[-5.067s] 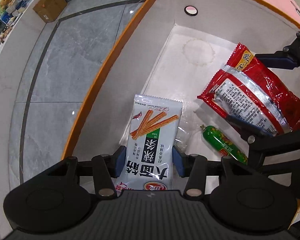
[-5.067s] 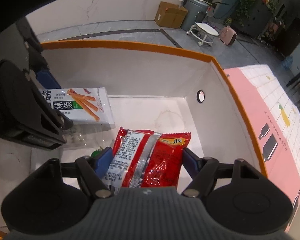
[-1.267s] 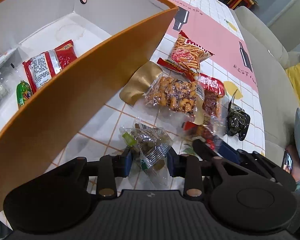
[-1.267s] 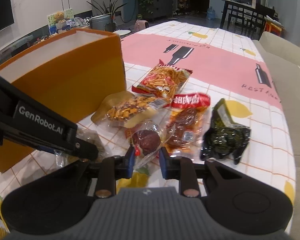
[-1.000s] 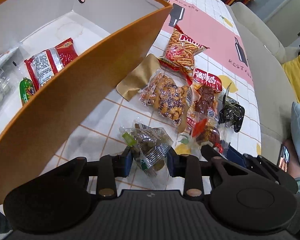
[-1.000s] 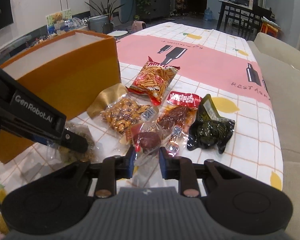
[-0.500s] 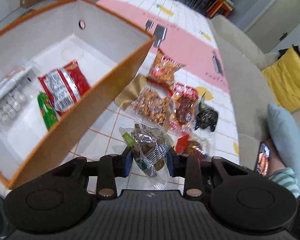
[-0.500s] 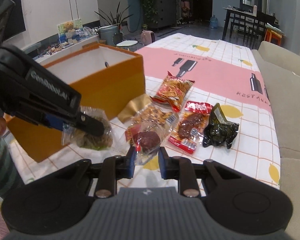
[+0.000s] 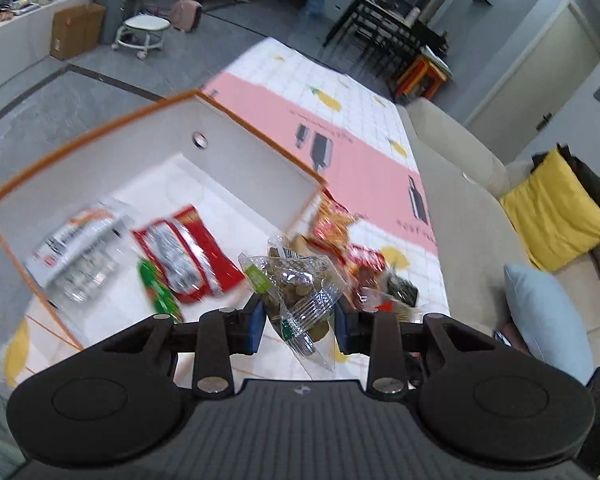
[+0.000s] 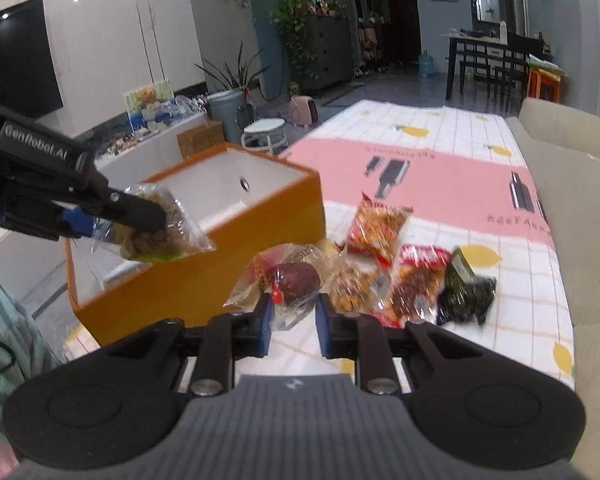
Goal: Organize snacks
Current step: 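Carry both small clear bags up and over the open box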
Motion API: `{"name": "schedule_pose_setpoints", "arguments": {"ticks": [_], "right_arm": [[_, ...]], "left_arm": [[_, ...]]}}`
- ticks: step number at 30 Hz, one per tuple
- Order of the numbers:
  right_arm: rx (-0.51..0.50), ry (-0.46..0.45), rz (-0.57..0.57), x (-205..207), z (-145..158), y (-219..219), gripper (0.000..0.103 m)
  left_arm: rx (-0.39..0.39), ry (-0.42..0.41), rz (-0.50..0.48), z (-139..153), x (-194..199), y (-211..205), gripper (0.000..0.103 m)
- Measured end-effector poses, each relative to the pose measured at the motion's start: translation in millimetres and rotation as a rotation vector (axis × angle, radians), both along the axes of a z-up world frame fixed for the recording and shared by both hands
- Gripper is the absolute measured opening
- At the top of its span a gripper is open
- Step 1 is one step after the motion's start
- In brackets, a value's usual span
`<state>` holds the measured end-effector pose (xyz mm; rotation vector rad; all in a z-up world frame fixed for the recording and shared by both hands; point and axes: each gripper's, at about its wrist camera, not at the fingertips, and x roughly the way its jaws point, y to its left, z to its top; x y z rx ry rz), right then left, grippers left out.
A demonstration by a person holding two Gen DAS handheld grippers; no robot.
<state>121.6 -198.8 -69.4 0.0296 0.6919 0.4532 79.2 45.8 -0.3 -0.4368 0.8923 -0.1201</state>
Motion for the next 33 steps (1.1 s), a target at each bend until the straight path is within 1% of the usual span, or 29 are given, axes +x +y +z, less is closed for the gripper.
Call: {"name": "schedule_pose_setpoints", "arguments": {"ticks": [4, 7, 9, 11, 13, 14, 16, 18, 20, 23, 26, 30, 33], "right_arm": [[0.024, -0.017, 0.042, 14.6, 17.2, 18.6, 0.019], [0.006, -0.041, 0.091, 30.4, 31.7, 40.3, 0.019], [-0.009, -0.046, 0.135, 43.6, 40.3, 56.5, 0.019], [-0.031, -0.043, 0.176, 56.1, 45.2, 73.8, 0.019], [-0.066, -0.037, 0.223, 68.4, 47.9, 93.2, 0.019], [-0.081, -0.023, 0.250, 74.3, 48.1, 102.5, 0.019], [-0.104, 0.038, 0.317, 85.8, 45.4, 120.8, 0.019], [-0.135, 0.110, 0.388, 94.0, 39.9, 138.4, 0.019], [-0.170, 0.172, 0.441, 97.2, 31.7, 152.4, 0.019], [-0.200, 0.260, 0.510, 102.4, 18.5, 169.5, 0.019], [-0.234, 0.330, 0.580, 110.4, 5.8, 182.6, 0.019], [-0.310, 0.373, 0.684, 113.1, -5.7, 198.6, 0.019], [-0.360, 0.395, 0.744, 113.4, -10.1, 207.9, 0.019]], "left_arm": [[0.002, -0.009, 0.036, 11.4, 11.2, 23.7, 0.038], [0.023, -0.021, 0.051, 22.6, 23.0, 38.4, 0.038], [0.038, -0.013, 0.058, 27.5, 32.5, 47.5, 0.038], [0.072, 0.004, 0.061, 29.9, 42.7, 55.7, 0.038], [0.119, 0.040, 0.049, 28.5, 54.3, 60.2, 0.038], [0.137, 0.060, 0.036, 26.3, 60.0, 62.2, 0.038], [0.185, 0.111, 0.004, 19.6, 70.6, 65.2, 0.038], [0.239, 0.172, -0.032, 8.9, 78.1, 67.0, 0.038], [0.272, 0.237, -0.071, -4.1, 82.3, 71.3, 0.038], [0.301, 0.327, -0.115, -22.0, 85.8, 77.1, 0.038], [0.303, 0.399, -0.162, -35.3, 86.6, 80.9, 0.038], [0.306, 0.479, -0.213, -52.4, 89.3, 80.7, 0.038], [0.334, 0.529, -0.246, -63.1, 90.0, 75.1, 0.038]]}}
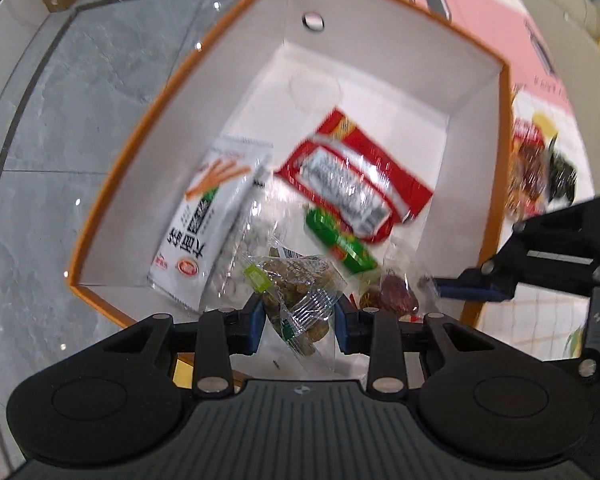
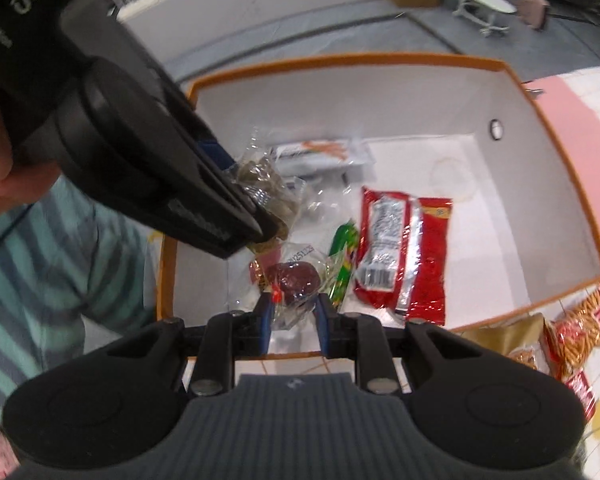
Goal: Organize snacks
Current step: 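Carry both small clear bags up and over the open box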
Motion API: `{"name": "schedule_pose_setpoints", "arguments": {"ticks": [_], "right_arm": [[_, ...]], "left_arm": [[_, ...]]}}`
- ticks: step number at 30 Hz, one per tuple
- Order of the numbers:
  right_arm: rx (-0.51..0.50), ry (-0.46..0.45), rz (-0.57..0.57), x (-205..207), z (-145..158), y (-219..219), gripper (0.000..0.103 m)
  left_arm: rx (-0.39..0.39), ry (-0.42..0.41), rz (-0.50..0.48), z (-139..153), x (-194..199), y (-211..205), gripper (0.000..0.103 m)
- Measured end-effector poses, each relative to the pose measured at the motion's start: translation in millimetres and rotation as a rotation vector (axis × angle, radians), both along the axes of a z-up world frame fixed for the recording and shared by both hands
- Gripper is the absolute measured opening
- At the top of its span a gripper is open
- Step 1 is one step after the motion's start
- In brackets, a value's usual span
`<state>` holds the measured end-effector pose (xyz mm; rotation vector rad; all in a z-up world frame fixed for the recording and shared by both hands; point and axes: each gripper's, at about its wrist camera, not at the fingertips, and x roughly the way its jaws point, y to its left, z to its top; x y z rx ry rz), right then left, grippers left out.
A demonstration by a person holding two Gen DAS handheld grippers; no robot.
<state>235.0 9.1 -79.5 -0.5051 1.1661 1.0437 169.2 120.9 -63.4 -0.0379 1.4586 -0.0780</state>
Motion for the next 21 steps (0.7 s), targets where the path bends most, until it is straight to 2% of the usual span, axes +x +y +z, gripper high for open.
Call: {"name": "schedule_pose_setpoints", "arguments": {"ticks": [5, 21], "right_arm": [[-0.025, 0.010, 0.046, -6.2, -7.7, 8.2, 0.019], [-0.042, 0.007, 0.081, -13.4, -9.0, 11.6, 0.021]], "left_arm": [[0.052, 0.065, -0.039, -14.9, 2.3, -7.4, 0.039], [0.116, 0.112, -0.109, -27.6, 8.9, -21.5, 0.040]]}}
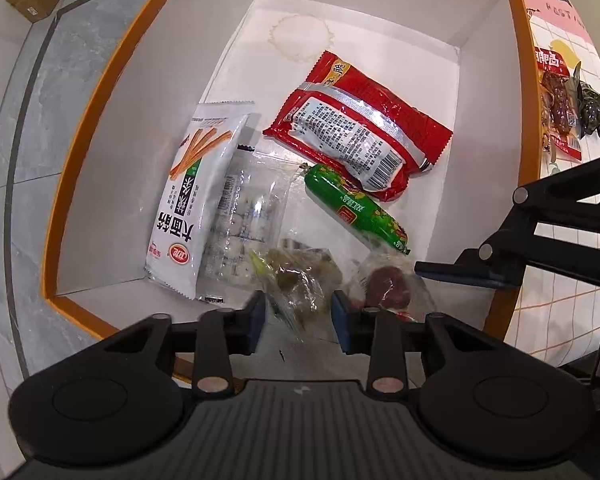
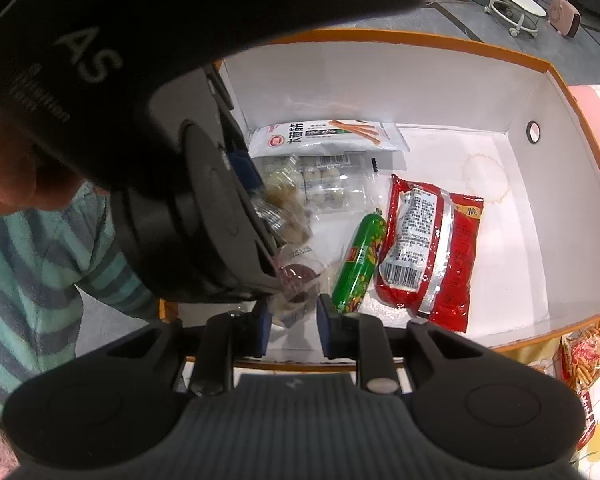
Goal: Organize snacks
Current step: 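Carry both small clear bags up and over the open box, then open both tools to drop the bags into the box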
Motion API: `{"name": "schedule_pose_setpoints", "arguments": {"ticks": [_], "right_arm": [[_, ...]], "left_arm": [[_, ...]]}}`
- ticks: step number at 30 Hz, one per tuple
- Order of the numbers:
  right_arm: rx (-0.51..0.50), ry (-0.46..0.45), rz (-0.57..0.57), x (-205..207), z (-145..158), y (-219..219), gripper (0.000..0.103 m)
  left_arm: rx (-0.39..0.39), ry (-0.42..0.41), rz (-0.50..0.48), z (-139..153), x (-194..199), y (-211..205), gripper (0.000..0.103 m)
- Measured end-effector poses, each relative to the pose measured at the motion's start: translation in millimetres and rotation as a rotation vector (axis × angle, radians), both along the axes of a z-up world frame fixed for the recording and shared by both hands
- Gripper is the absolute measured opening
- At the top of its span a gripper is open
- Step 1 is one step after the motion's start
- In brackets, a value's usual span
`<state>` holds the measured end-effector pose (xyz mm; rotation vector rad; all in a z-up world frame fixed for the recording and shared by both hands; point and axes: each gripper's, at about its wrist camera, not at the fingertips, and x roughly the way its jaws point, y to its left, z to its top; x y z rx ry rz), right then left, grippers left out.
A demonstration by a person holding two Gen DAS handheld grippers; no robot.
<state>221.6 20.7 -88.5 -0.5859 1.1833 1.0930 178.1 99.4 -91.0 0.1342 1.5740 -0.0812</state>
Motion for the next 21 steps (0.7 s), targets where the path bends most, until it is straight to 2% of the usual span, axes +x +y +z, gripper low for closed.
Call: {"name": "schedule_pose_setpoints", "arguments": {"ticks": [8, 10, 12, 17, 21], "right_arm": [[0.014, -0.005, -0.008, -1.0, 8.1, -5.0, 0.025], [0.019, -0.008, -0.015, -1.0, 11.3, -7.1, 0.035], [0.024, -0.020, -0.026, -1.5, 15.0, -9.2, 0.046], [0.040, -0.055, -0.048, -3.7, 27.0, -16.6, 0.056], [0.091, -0.110, -0.096, -7.5, 46.5, -29.9, 0.059]], "left_arm": [[0.014, -0.005, -0.008, 4.9, 3.9, -5.5, 0.042], [0.009, -0.005, -0.003, 6.4, 3.7, -5.5, 0.052], [0.009, -0.013, -0.002, 9.7, 2.6, -5.4, 0.057], [0.012, -0.060, 0.010, 27.5, -0.5, -4.3, 0.062], [0.015, -0.146, 0.012, 51.2, -6.6, -8.2, 0.064]]}}
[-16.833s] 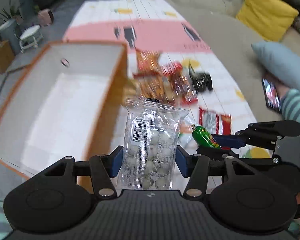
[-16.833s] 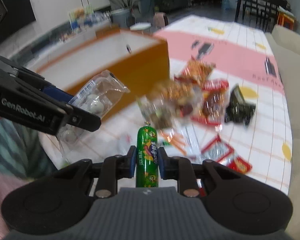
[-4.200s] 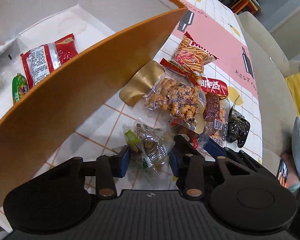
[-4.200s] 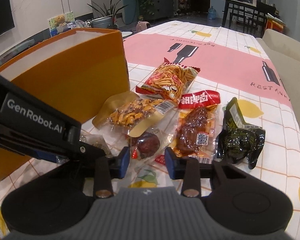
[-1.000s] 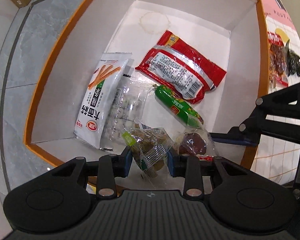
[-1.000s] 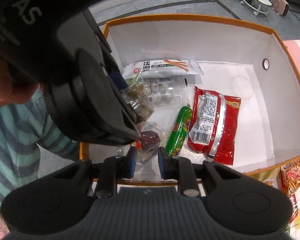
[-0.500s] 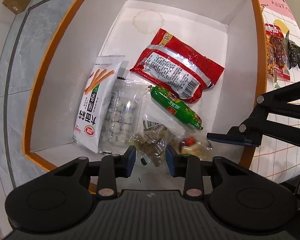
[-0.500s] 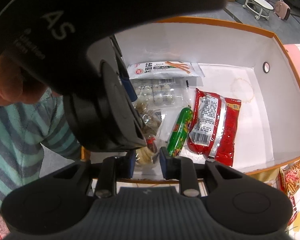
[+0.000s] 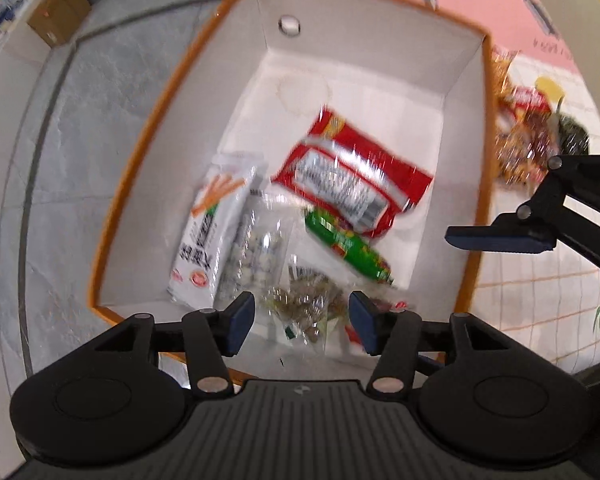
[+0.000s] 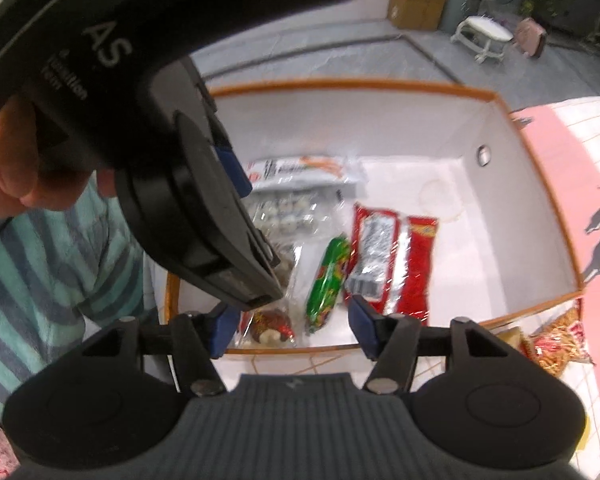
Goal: Organize snacks
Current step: 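Open both tools to drop the bags into the box, then move both tools back over the remaining snack packets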
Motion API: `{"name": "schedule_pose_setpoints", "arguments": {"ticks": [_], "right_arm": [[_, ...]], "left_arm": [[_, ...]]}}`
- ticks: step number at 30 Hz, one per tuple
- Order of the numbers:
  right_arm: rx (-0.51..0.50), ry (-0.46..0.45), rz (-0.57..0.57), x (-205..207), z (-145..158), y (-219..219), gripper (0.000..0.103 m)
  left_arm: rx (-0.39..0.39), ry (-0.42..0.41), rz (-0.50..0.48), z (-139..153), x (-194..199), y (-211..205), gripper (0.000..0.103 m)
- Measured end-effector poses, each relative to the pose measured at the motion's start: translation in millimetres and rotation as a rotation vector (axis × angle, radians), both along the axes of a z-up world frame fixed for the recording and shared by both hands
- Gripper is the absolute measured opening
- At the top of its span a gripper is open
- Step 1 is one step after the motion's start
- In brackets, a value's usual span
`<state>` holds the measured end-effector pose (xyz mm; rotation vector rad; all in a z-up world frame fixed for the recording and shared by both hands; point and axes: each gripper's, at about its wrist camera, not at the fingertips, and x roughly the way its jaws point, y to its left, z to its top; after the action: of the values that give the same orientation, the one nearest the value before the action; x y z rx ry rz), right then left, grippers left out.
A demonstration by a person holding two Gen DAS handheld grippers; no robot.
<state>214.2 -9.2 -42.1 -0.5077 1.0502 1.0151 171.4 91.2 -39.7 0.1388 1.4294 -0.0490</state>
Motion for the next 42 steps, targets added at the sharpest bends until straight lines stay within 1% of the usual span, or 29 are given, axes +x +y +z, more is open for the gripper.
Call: {"name": "schedule_pose_setpoints", "arguments": {"ticks": [6, 10, 12, 15, 17, 20, 25, 33, 37, 39, 42], "right_arm": [[0.127, -0.083, -0.143, -7.6, 34.4, -39.8, 0.064], [0.211, -0.091, -0.242, -14.2, 47.8, -73.6, 0.065], [0.236, -0.108, -0.283, -19.8, 51.6, -89.3, 0.065], [0.230, -0.190, -0.329, -33.7, 54.1, -109.8, 0.065], [0.246, -0.214, -0.359, -41.5, 54.0, -124.3, 0.065], [0.245, -0.251, -0.428, -50.6, 45.6, -148.0, 0.065], [0.225, -0.270, -0.570, -57.3, 14.0, -186.3, 0.065], [0.197, -0.279, -0.773, -61.4, -42.1, -224.0, 0.070], [0.155, -0.279, -0.795, -58.2, -67.9, -229.1, 0.073], [0.142, -0.276, -0.798, -57.8, -75.2, -230.6, 0.073], [0.110, -0.304, -0.800, -55.8, -81.3, -230.2, 0.073]], "left_arm": [[0.006, -0.199, -0.032, 42.7, -17.1, -23.1, 0.066], [-0.009, -0.307, -0.044, 61.5, -28.5, -43.3, 0.066], [-0.019, -0.343, -0.053, 65.4, -32.1, -53.1, 0.066], [-0.015, -0.389, -0.060, 66.1, -38.5, -67.4, 0.067], [-0.011, -0.414, -0.051, 65.2, -42.7, -75.3, 0.067], [-0.056, -0.448, -0.030, 63.2, -49.1, -83.8, 0.067], [-0.163, -0.475, -0.024, 53.3, -59.2, -104.0, 0.068], [-0.227, -0.439, -0.019, 15.8, -59.1, -132.6, 0.070], [-0.249, -0.425, 0.007, -6.9, -55.4, -138.2, 0.071], [-0.248, -0.415, 0.016, -18.6, -53.3, -140.9, 0.072], [-0.250, -0.395, 0.013, -33.1, -48.9, -144.6, 0.072]]}}
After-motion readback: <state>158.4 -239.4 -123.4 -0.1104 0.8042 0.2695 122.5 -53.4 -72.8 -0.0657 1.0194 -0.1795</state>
